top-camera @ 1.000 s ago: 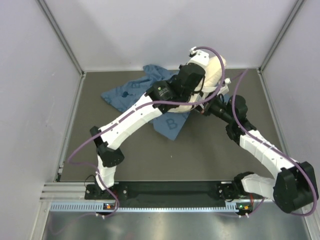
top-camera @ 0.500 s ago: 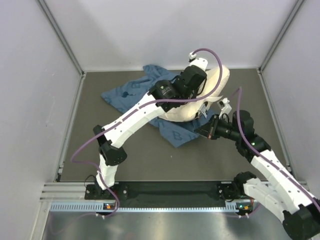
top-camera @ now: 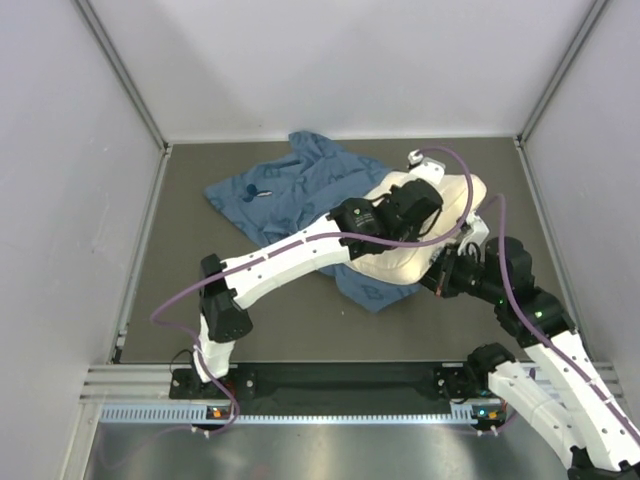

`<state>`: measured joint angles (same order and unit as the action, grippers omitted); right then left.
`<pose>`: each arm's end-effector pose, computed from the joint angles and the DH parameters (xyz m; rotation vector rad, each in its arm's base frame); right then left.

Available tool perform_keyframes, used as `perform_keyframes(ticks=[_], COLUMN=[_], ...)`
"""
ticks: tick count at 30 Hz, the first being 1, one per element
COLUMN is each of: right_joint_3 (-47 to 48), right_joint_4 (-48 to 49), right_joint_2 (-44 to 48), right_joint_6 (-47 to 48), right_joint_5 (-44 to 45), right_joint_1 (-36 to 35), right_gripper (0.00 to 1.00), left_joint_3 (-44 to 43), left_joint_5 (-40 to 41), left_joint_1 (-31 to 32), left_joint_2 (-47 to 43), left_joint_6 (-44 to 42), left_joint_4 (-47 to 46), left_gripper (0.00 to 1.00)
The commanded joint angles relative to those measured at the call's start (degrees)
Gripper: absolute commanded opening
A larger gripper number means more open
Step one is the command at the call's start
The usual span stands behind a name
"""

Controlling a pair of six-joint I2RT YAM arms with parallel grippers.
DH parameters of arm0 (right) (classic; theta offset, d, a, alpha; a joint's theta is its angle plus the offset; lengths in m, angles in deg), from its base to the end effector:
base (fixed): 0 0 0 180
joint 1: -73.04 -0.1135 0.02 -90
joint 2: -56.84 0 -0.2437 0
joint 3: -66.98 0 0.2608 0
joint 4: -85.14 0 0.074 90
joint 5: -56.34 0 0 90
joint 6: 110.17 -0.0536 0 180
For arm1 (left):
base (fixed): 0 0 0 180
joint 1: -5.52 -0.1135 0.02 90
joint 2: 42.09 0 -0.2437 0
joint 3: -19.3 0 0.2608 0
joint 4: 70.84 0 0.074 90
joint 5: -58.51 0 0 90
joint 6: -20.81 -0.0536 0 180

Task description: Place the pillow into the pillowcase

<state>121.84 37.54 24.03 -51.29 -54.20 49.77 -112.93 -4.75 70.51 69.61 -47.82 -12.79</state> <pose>0.1478 0.0840 0.2899 -0.0959 2.1195 0.9470 0.2125 -0.3985 0.3572 0.5655 2.0919 -0.3529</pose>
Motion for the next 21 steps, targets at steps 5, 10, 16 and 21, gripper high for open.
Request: perform_keyframes(ticks=[5, 10, 16, 21], right_joint_3=[-5.95, -8.77, -12.99, -15.37], right_joint_4=[1.08, -3.83, -4.28, -4.10], right_joint_2=[1.70, 7.06, 9.35, 11.72], right_joint_6=[-0.09, 0.88, -1.14, -3.25], right_joint_5=[-3.37, -0.04, 0.23, 1.55], right_joint_1=[-0.46, -0.46, -0.64, -0.64], right_gripper=[0.00, 0.00, 0.00, 0.00], left_joint_3=[10.54, 21.28, 21.90, 21.20], left_joint_5=[3.49, 5.41, 10.43, 14.99], left_joint_1=[2.59, 2.68, -0.38, -4.96], left_joint_2=[0.12, -9.03, -16.77, -13.27], left_joint_6=[6.67, 7.64, 4.75, 0.61], left_joint_4=[13.09, 7.55, 7.81, 7.62], left_gripper=[0.33, 0.73, 0.87, 0.86])
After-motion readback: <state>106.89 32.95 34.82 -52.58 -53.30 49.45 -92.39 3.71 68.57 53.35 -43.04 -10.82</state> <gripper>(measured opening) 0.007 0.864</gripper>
